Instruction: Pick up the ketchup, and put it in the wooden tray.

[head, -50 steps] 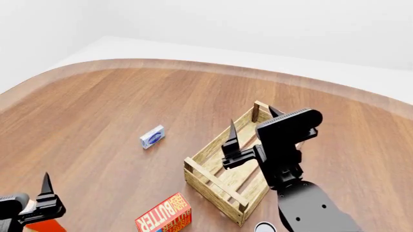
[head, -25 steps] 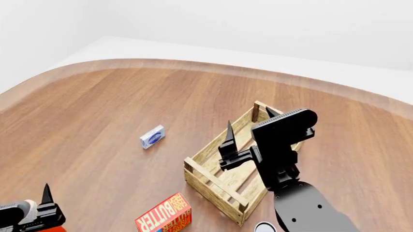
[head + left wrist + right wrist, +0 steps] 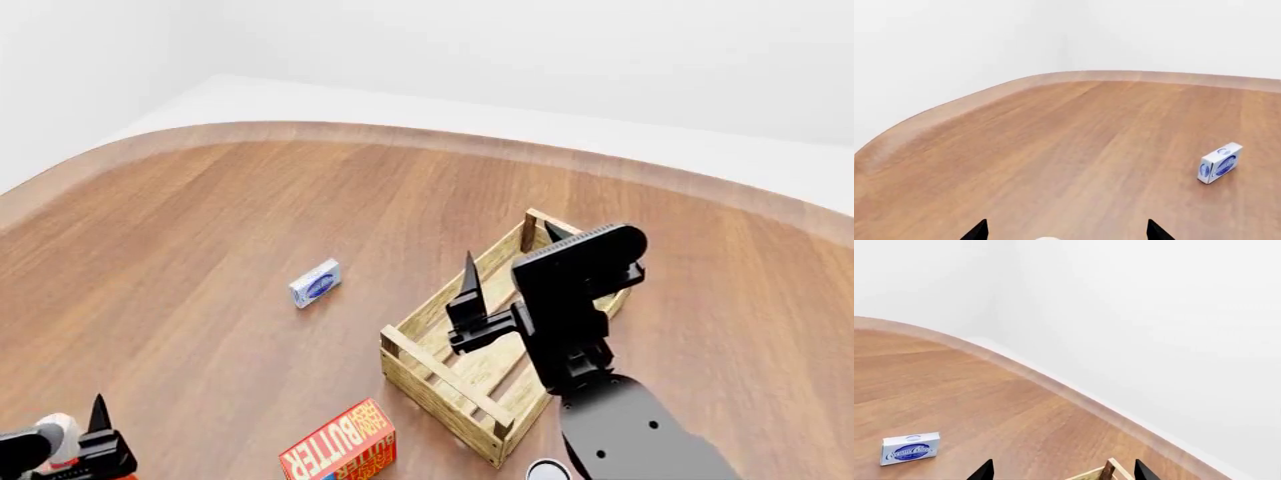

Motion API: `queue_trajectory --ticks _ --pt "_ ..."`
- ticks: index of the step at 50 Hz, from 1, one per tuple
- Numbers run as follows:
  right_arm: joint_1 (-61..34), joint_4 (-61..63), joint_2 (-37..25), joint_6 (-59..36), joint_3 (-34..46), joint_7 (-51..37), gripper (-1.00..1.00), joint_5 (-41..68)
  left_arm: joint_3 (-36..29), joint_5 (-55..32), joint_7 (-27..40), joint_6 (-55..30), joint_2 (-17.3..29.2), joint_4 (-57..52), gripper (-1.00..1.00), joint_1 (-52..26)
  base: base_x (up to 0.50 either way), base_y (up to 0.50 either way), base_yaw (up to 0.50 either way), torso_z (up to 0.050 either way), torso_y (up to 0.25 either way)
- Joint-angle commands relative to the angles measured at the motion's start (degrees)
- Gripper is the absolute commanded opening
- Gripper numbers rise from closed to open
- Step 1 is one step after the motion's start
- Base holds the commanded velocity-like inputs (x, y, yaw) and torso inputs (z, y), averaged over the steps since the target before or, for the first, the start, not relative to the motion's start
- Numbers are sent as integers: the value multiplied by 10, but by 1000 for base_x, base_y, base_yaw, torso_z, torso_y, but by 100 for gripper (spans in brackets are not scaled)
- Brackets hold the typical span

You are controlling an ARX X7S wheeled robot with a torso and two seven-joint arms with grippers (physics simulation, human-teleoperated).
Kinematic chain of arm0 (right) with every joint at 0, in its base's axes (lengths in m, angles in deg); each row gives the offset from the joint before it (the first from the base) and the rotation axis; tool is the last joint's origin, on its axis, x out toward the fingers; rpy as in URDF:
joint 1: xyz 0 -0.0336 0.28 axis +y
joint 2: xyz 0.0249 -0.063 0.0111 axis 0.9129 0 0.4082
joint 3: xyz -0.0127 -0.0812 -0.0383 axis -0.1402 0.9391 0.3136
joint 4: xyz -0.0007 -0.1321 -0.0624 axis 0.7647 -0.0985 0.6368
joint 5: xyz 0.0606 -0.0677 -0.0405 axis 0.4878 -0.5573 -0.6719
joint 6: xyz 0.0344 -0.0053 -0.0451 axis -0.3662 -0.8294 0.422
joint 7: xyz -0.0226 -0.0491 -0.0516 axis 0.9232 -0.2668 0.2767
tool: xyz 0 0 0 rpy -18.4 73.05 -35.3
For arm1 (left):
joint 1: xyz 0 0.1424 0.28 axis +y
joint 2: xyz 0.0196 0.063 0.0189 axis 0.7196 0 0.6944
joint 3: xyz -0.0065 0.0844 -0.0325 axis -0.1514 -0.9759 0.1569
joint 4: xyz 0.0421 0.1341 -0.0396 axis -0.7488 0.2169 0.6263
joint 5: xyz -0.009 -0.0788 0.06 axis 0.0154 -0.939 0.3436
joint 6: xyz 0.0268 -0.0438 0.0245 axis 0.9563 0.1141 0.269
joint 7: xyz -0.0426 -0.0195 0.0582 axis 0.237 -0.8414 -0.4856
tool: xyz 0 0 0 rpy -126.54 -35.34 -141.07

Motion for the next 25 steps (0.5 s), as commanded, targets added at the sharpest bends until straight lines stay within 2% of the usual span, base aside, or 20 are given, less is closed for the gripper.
queue_trajectory --ticks 1,25 --pt "-3 2 1 -6 5 -3 100 1 -1 -11 3 -24 3 11 100 -2 0 0 0 0 0" --pt "-6 11 -1 -22 9 -10 100 3 -15 -21 11 -61 4 71 100 -41 0 0 0 0 0"
